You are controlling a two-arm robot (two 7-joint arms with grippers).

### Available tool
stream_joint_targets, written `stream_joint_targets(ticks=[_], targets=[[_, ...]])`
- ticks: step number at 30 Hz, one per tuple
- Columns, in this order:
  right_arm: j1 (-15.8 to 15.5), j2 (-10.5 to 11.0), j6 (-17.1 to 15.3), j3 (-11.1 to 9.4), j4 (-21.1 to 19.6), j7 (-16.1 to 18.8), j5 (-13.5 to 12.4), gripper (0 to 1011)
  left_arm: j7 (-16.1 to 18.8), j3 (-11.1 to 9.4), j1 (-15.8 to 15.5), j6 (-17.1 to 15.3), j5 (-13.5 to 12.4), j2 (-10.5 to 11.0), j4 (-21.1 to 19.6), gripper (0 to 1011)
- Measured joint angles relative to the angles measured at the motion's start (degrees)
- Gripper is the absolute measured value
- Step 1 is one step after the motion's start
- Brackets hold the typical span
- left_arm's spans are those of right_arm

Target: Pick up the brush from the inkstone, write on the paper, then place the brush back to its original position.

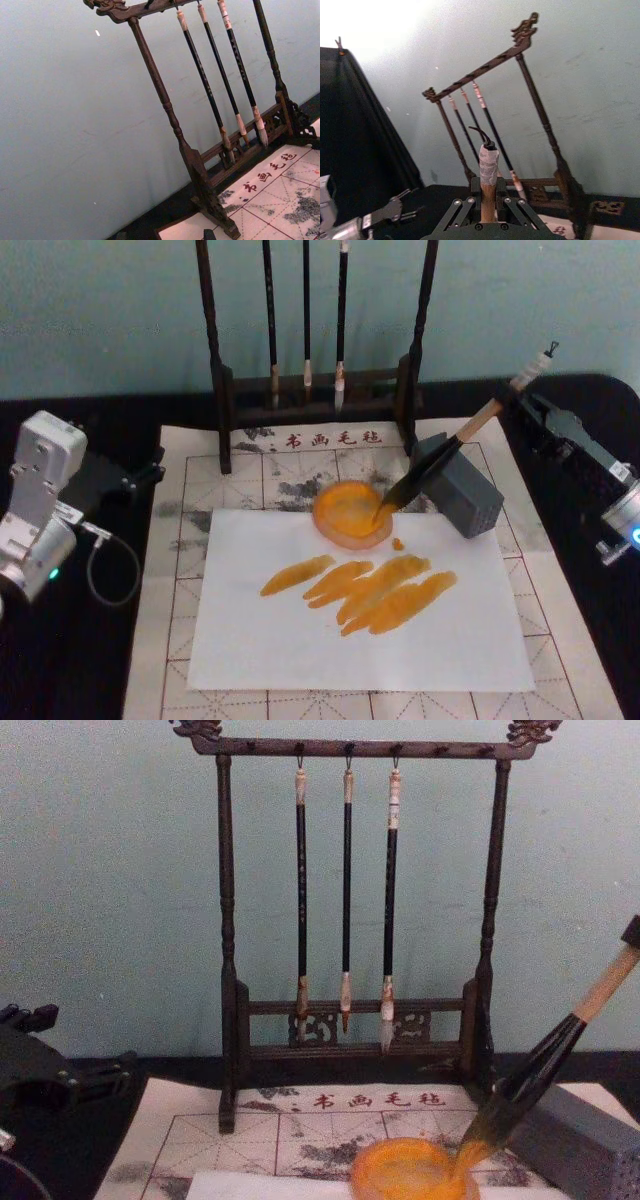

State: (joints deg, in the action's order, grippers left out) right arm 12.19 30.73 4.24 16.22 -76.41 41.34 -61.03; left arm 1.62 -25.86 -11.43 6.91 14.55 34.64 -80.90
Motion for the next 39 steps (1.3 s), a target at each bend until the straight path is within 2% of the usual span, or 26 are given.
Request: stream_joint_targets(ticks=[10, 20, 29, 39], targets=[[-2.32, 1.36, -1.08, 0.64, -3.45, 2.47, -1.78, 183, 0.0, 0.0, 0.0, 0.0, 0.0, 0.0, 0.0, 1001], [-4.26, 4.32, -2.56, 2.31, -7.12, 4.68, -3.07, 183, 0.0, 0.0, 0.0, 0.0, 0.0, 0.0, 0.0, 1001], [-5.22, 7.19, -3.49, 3.93, -8.95, 6.26, -3.29, 183, 0.0, 0.0, 0.0, 0.0, 0.0, 0.0, 0.0, 1001], [-6.15, 9.43, -4.14, 5.1, -10.21, 7.5, -4.0, 183, 0.0, 0.0, 0.0, 0.0, 0.0, 0.0, 0.0, 1001]])
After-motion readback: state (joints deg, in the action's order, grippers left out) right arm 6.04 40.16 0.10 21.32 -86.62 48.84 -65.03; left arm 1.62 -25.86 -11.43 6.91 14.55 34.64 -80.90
